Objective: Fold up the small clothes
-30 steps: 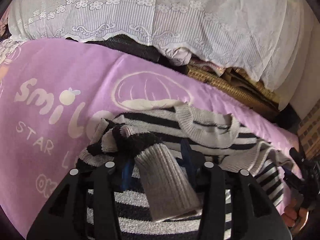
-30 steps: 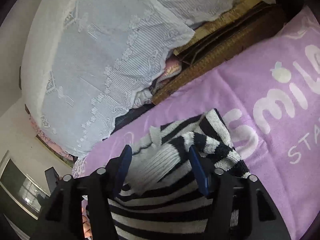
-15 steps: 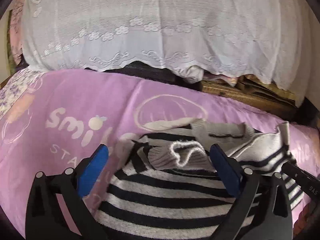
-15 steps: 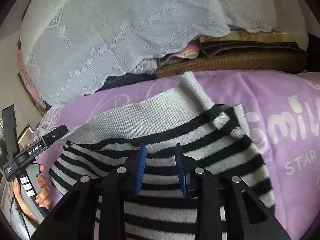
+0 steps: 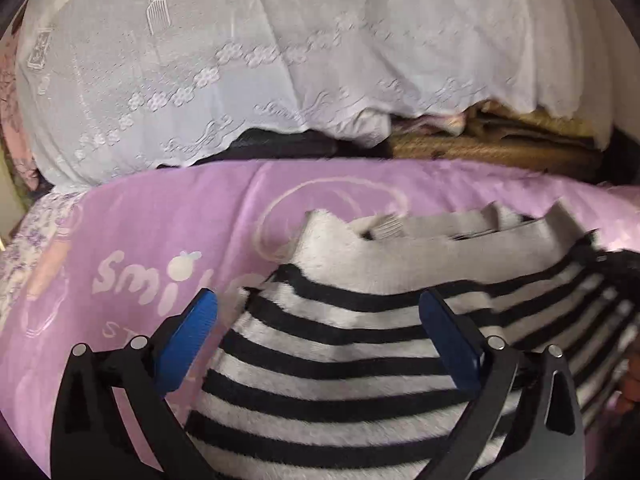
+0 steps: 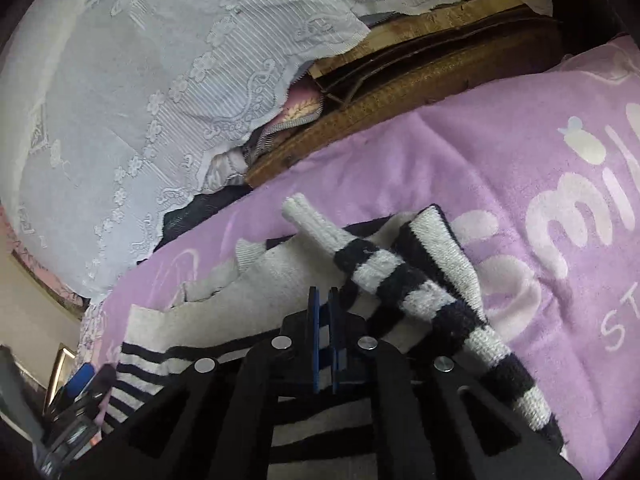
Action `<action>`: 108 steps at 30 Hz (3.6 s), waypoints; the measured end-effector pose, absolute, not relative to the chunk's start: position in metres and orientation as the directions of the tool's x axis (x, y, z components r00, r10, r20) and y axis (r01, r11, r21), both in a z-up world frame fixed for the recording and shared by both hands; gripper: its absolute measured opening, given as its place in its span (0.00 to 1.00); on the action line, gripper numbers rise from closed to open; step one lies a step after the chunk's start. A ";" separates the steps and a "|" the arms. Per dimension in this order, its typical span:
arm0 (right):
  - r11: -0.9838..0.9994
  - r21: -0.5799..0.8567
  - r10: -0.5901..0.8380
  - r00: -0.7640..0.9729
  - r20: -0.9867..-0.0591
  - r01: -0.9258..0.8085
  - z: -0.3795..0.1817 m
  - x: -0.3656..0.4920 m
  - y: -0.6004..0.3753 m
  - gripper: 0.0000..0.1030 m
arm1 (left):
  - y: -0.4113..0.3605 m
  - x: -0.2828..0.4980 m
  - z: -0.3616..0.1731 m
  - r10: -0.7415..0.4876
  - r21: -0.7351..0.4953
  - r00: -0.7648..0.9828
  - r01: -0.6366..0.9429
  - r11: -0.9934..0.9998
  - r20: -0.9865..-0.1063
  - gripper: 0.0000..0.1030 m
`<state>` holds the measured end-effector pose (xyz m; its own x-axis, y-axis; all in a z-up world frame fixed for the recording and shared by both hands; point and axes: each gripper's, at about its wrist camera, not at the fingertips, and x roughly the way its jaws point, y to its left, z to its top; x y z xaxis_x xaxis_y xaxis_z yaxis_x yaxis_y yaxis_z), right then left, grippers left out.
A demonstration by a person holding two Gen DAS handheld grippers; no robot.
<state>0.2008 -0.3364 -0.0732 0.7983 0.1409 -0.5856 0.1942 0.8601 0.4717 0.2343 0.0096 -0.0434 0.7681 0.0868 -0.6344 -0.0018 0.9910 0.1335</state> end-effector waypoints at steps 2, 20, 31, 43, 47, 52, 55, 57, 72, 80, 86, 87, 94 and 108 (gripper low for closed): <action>0.888 0.393 0.060 0.788 -0.612 0.238 -0.075 0.206 -0.336 0.14 | 0.024 0.270 -0.076 0.172 0.140 0.634 -0.100 0.985 -0.754 0.96; 0.959 0.282 0.176 0.691 -0.701 0.041 -0.089 0.185 -0.254 0.26 | -0.008 0.213 -0.084 0.060 0.135 0.668 0.061 0.989 -0.742 0.96; 0.928 0.367 0.224 0.685 -0.693 0.068 -0.091 0.112 -0.268 0.31 | -0.009 0.163 -0.082 0.076 0.139 0.655 0.044 0.989 -0.752 0.96; 0.797 0.521 0.108 0.776 -0.622 0.306 -0.088 0.031 -0.339 0.70 | -0.056 0.141 -0.052 0.032 0.098 0.680 0.058 0.993 -0.732 0.95; 0.719 0.609 0.144 0.787 -0.600 0.334 -0.102 0.042 -0.359 0.71 | -0.077 0.167 -0.083 0.092 0.145 0.639 0.031 0.989 -0.764 0.96; 0.675 0.634 0.135 0.783 -0.608 0.376 -0.110 0.093 -0.374 0.66 | -0.071 0.165 -0.084 0.058 0.109 0.658 0.037 0.993 -0.751 0.96; 0.616 0.667 0.106 0.794 -0.598 0.420 -0.116 0.110 -0.378 0.43 | -0.069 0.165 -0.084 0.047 0.100 0.663 0.042 0.994 -0.747 0.96; 0.611 0.679 0.096 0.814 -0.573 0.406 -0.117 0.107 -0.376 0.41 | -0.070 0.166 -0.085 0.050 0.103 0.665 0.041 0.994 -0.745 0.96; 0.696 0.628 0.061 0.842 -0.535 0.348 -0.102 0.086 -0.360 0.27 | -0.075 0.166 -0.082 0.080 0.151 0.685 0.044 0.988 -0.724 0.96; 0.868 0.434 -0.004 0.877 -0.481 0.243 -0.053 0.081 -0.311 0.26 | -0.066 0.194 -0.059 -0.043 0.018 0.629 0.090 0.996 -0.776 0.96; 0.904 0.386 0.017 0.886 -0.464 0.186 -0.042 0.078 -0.295 0.26 | -0.106 0.235 -0.042 0.004 0.115 0.620 0.140 0.983 -0.785 0.96; 0.907 0.384 0.026 0.885 -0.464 0.175 -0.041 0.078 -0.293 0.26 | -0.112 0.240 -0.044 0.007 0.122 0.614 0.144 0.982 -0.789 0.96; 0.933 0.340 0.054 0.888 -0.457 0.118 -0.031 0.076 -0.267 0.26 | -0.120 0.249 -0.052 -0.016 0.082 0.616 0.131 0.988 -0.788 0.96; 0.985 0.159 0.132 0.870 -0.475 -0.063 -0.002 0.089 -0.169 0.26 | -0.030 0.249 -0.014 0.028 0.028 0.742 -0.013 1.000 -0.670 0.96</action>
<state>0.0891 -0.1688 -0.0022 0.8699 0.1322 -0.4753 -0.0627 0.9852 0.1592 0.2494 -0.0300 -0.0136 0.7422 0.0281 -0.6695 -0.0129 0.9995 0.0277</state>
